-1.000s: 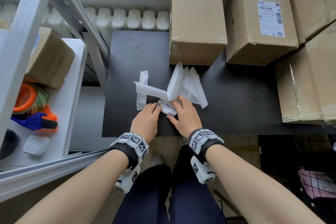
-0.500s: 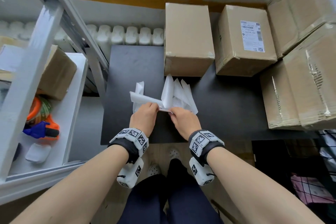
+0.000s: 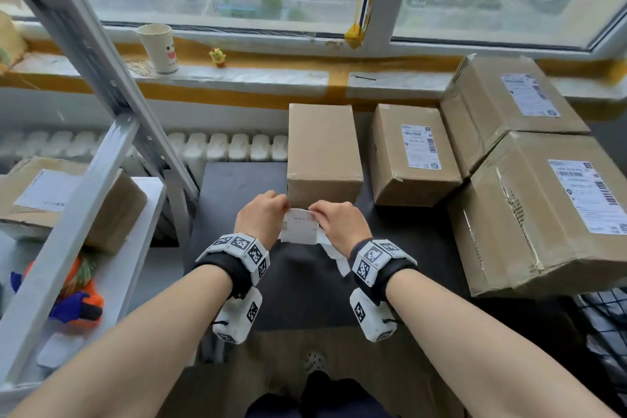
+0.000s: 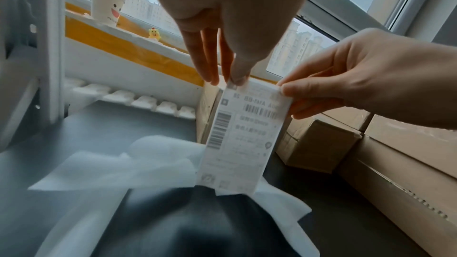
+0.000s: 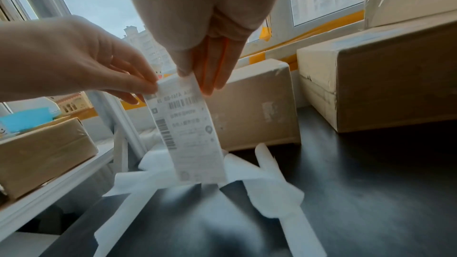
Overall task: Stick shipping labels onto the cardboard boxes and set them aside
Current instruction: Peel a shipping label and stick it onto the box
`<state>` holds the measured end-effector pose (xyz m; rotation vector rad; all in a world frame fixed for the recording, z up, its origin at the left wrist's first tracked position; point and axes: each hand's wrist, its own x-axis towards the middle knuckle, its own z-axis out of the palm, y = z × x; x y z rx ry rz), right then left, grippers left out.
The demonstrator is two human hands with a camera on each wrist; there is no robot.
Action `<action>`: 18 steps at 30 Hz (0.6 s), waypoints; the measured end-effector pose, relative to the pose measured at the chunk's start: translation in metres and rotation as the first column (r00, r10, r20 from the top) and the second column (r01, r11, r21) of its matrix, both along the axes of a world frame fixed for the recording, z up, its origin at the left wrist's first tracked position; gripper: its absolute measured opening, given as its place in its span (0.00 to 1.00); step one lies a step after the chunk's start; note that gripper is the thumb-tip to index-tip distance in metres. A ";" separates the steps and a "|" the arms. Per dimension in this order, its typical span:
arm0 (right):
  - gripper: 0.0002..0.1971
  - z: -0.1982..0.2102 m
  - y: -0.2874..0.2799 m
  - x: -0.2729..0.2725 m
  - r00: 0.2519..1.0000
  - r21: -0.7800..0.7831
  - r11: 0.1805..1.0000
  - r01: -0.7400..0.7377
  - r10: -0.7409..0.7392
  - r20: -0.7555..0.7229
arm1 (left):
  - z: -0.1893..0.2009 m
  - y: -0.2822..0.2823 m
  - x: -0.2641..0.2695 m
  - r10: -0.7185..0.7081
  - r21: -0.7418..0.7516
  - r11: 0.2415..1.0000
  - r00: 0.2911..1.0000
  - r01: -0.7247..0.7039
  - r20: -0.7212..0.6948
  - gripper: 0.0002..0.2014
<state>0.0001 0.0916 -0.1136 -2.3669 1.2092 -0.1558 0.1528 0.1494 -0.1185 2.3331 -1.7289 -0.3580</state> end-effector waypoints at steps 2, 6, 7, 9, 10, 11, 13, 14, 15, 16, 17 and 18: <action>0.14 0.004 -0.006 -0.002 1.000 0.013 1.000 0.001 -0.001 0.003 | 0.008 -0.006 -0.003 0.002 -0.006 1.000 1.000 -0.002 -0.004 0.10; 0.12 0.009 -0.017 -0.005 0.996 0.021 0.997 0.068 -0.069 0.062 | 0.019 -0.009 -0.008 0.035 -0.121 0.992 0.994 -0.047 -0.102 0.14; 0.12 0.010 -0.019 -0.006 0.991 0.030 0.995 0.100 -0.103 0.090 | 0.021 -0.009 -0.009 0.045 -0.136 0.989 0.991 -0.062 -0.122 0.13; 0.10 0.013 -0.023 -0.006 0.980 0.069 0.987 0.142 -0.150 0.130 | 0.023 -0.011 -0.011 0.070 -0.135 0.987 0.984 -0.092 -0.164 0.10; 0.10 0.014 -0.025 -0.005 0.974 0.091 0.983 0.157 -0.170 0.147 | 0.024 -0.012 -0.013 0.080 -0.128 0.986 0.977 -0.107 -0.197 0.10; 0.09 0.015 -0.027 -0.004 0.966 0.113 0.978 0.176 -0.193 0.169 | 0.026 -0.012 -0.015 0.090 -0.127 0.984 0.968 -0.123 -0.236 0.12; 0.09 0.017 -0.031 -0.002 0.945 0.147 0.966 0.215 -0.243 0.220 | 0.030 -0.012 -0.021 0.122 -0.158 0.972 0.945 -0.176 -0.302 0.20; 0.09 0.018 -0.032 -0.002 0.935 0.154 0.961 0.230 -0.262 0.241 | 0.031 -0.012 -0.023 0.141 -0.186 0.961 0.939 -0.207 -0.313 0.23; 0.09 0.020 -0.033 -0.002 0.928 0.157 0.958 0.239 -0.273 0.256 | 0.033 -0.013 -0.025 0.155 -0.212 0.950 0.937 -0.228 -0.315 0.22; 0.10 0.021 -0.034 -0.002 0.922 0.158 0.958 0.241 -0.276 0.270 | 0.034 -0.014 -0.026 0.162 -0.221 0.946 0.937 -0.237 -0.311 0.18; 0.10 0.022 -0.035 -0.001 0.917 0.161 0.958 0.238 -0.277 0.288 | 0.034 -0.017 -0.027 0.160 -0.209 0.951 0.940 -0.228 -0.301 0.14; 0.10 0.023 -0.036 -0.001 0.911 0.169 0.958 0.233 -0.276 0.306 | 0.035 -0.019 -0.028 0.151 -0.170 0.963 0.943 -0.208 -0.297 0.11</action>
